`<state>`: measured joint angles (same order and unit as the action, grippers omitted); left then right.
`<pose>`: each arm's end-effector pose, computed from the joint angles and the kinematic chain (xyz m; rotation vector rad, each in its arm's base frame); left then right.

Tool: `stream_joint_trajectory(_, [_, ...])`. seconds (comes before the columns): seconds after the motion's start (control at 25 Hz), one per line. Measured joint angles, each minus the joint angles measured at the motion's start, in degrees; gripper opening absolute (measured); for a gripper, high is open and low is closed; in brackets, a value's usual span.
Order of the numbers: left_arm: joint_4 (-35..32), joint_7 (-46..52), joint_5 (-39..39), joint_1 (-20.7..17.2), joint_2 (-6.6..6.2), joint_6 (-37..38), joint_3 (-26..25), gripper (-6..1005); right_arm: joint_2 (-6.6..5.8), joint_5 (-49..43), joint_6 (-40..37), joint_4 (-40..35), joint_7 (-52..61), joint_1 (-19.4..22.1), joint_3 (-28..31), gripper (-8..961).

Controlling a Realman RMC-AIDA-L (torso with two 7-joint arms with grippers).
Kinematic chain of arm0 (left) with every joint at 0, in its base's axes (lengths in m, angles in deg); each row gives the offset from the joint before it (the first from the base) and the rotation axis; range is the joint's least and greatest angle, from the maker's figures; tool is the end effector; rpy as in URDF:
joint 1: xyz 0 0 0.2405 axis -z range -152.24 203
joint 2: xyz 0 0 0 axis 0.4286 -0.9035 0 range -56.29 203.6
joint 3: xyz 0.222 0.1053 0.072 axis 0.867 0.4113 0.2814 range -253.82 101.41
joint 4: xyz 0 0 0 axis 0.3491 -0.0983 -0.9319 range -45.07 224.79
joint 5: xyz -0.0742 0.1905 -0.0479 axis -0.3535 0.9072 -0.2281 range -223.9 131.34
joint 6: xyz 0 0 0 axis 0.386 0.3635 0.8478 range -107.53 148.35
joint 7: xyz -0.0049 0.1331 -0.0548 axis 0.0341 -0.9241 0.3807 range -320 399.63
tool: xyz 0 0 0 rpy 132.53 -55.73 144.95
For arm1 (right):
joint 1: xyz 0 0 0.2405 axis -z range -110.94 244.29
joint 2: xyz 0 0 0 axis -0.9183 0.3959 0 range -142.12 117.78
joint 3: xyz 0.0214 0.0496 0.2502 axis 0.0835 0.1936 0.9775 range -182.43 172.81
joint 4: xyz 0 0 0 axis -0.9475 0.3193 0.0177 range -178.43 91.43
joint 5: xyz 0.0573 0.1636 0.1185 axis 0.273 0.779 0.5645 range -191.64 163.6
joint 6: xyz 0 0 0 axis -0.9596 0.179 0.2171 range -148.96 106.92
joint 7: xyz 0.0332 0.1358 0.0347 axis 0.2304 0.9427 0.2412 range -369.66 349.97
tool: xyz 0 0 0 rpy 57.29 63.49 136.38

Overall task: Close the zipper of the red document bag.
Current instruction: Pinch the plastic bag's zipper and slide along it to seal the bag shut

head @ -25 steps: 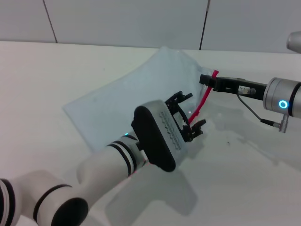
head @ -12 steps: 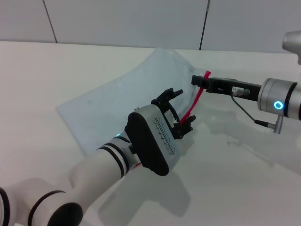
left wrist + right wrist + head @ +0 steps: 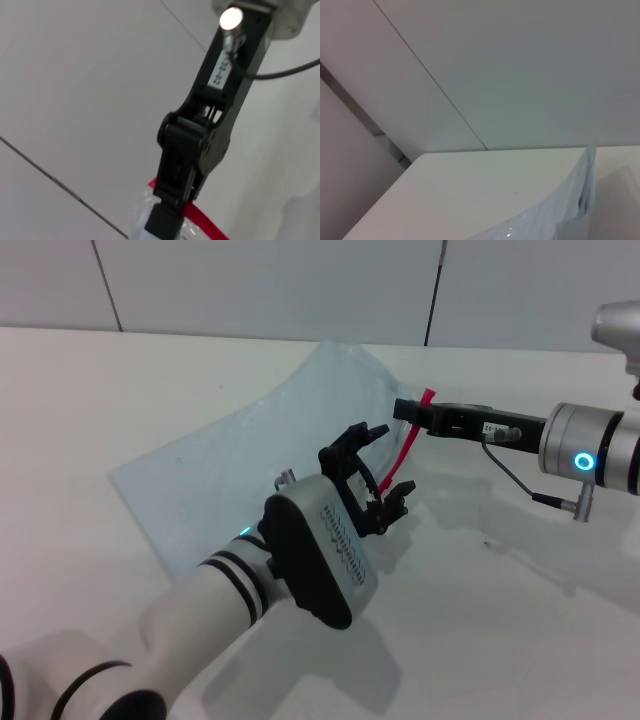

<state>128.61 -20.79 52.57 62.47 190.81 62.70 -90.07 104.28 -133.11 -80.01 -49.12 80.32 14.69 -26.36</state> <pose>-0.1981 0.3293 -0.1455 -2.1462 0.3317 -0.1598 0.2115 0.4145 -0.0642 -2.3942 1.2291 0.7656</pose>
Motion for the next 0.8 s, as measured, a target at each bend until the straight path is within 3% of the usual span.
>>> stream_joint_trajectory(0.52, [-0.05, -0.66, 0.02, -1.08, 0.09, 1.55, 1.74, 635, 0.0, 0.09, 0.42, -0.12, -0.05, 0.42, 0.2, 45])
stream_joint_trajectory(0.8, [-0.53, -1.17, 0.02, -1.25, 0.09, 1.64, 1.74, 391, 0.0, 0.09, 0.46, -0.05, -0.09, 0.46, 0.2, 45])
